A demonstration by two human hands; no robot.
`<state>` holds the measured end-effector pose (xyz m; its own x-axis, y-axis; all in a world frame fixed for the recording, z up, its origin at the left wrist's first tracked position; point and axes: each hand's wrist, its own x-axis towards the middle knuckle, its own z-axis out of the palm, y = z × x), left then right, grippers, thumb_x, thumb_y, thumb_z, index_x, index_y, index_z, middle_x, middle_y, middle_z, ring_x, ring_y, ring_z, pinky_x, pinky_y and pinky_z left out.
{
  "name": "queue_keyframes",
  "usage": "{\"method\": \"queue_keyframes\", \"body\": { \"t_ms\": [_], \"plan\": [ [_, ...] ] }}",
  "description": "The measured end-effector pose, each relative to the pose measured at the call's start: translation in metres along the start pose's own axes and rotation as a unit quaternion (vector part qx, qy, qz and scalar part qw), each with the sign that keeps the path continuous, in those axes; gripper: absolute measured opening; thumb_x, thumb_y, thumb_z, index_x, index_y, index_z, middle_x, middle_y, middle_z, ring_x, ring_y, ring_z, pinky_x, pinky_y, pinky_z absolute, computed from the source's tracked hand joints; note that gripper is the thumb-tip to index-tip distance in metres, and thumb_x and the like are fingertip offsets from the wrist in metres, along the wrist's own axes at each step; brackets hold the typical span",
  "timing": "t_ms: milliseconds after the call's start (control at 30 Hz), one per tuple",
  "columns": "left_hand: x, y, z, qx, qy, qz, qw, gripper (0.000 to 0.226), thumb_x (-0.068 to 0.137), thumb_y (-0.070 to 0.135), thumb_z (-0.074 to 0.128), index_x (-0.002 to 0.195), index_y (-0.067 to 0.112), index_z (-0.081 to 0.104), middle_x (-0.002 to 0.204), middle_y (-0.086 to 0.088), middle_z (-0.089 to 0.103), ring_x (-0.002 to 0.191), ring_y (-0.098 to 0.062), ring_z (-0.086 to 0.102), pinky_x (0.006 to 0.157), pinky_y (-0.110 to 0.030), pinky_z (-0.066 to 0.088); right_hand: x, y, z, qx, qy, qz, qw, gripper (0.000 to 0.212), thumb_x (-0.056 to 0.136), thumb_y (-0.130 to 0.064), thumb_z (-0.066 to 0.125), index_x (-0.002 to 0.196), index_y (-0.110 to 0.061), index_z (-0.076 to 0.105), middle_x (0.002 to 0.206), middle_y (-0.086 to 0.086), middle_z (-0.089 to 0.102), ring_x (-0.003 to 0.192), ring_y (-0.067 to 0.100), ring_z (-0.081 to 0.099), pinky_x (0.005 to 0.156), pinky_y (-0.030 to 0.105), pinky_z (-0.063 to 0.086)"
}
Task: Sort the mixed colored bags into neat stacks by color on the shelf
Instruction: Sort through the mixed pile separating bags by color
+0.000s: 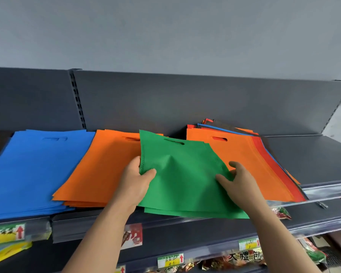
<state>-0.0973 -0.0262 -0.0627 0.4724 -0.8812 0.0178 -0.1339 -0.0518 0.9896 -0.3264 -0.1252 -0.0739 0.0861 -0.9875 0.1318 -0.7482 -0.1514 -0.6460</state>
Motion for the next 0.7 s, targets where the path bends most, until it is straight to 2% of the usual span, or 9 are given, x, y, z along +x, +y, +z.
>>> {"method": "queue_keyframes", "body": {
  "t_ms": [67,167,300,400,500,567,700],
  "plan": [
    [0.000,0.004,-0.014,-0.002,-0.006,0.021,1.000,0.028,0.092,0.004,0.055,0.101,0.030,0.060,0.099,0.011,0.071,0.090,-0.010,0.068,0.084,-0.040,0.055,-0.009,-0.013,0.002,0.052,0.032,-0.007,0.998,0.060,0.083,-0.029,0.068,0.136,-0.017,0.043,0.119,0.008,0.057,0.110,0.026,0.051,0.091,0.039,0.044],
    [-0.001,0.008,-0.040,-0.002,-0.010,0.048,0.999,0.031,0.092,0.003,0.055,0.101,0.033,0.059,0.102,0.012,0.069,0.094,-0.009,0.067,0.089,-0.039,0.053,-0.025,-0.036,0.003,0.072,0.101,-0.030,0.992,0.053,0.082,-0.018,0.069,0.131,-0.021,0.049,0.118,0.006,0.056,0.104,0.023,0.054,0.088,0.033,0.042],
    [-0.006,0.010,-0.085,0.017,-0.004,0.068,0.998,0.032,0.091,0.006,0.055,0.109,0.032,0.057,0.107,0.013,0.066,0.100,-0.009,0.063,0.094,-0.040,0.050,-0.045,-0.077,0.010,0.089,0.156,-0.067,0.981,0.047,0.081,-0.010,0.068,0.126,-0.020,0.055,0.119,0.005,0.054,0.104,0.020,0.054,0.091,0.031,0.041],
    [-0.011,0.007,-0.129,0.031,0.020,0.057,0.998,0.033,0.090,0.010,0.056,0.118,0.027,0.055,0.109,0.012,0.065,0.100,-0.013,0.063,0.091,-0.039,0.051,-0.063,-0.110,0.029,0.094,0.153,-0.085,0.980,0.042,0.082,-0.009,0.066,0.121,-0.021,0.058,0.118,0.005,0.059,0.106,0.019,0.054,0.088,0.029,0.041],
    [-0.020,-0.001,-0.176,0.050,0.035,0.049,0.997,0.030,0.091,0.011,0.055,0.115,0.029,0.053,0.103,0.015,0.062,0.087,-0.007,0.060,0.074,-0.026,0.049,-0.086,-0.145,0.055,0.103,0.143,-0.095,0.980,0.040,0.084,-0.006,0.064,0.122,-0.020,0.059,0.117,0.004,0.059,0.109,0.019,0.052,0.090,0.028,0.040],
    [-0.030,-0.006,-0.207,0.062,0.044,0.038,0.996,0.027,0.092,0.012,0.055,0.110,0.032,0.052,0.097,0.018,0.061,0.079,-0.006,0.057,0.066,-0.022,0.046,-0.103,-0.168,0.073,0.108,0.132,-0.107,0.980,0.040,0.086,-0.004,0.062,0.123,-0.019,0.058,0.118,0.002,0.056,0.110,0.018,0.051,0.092,0.028,0.040],
    [-0.046,-0.022,-0.269,0.072,0.083,0.002,0.994,0.026,0.091,0.013,0.058,0.111,0.028,0.058,0.101,0.012,0.067,0.088,-0.013,0.065,0.076,-0.034,0.054,-0.126,-0.210,0.115,0.124,0.098,-0.129,0.979,0.040,0.086,-0.003,0.060,0.123,-0.019,0.057,0.120,0.001,0.054,0.110,0.016,0.050,0.095,0.029,0.040]
  ]
}}
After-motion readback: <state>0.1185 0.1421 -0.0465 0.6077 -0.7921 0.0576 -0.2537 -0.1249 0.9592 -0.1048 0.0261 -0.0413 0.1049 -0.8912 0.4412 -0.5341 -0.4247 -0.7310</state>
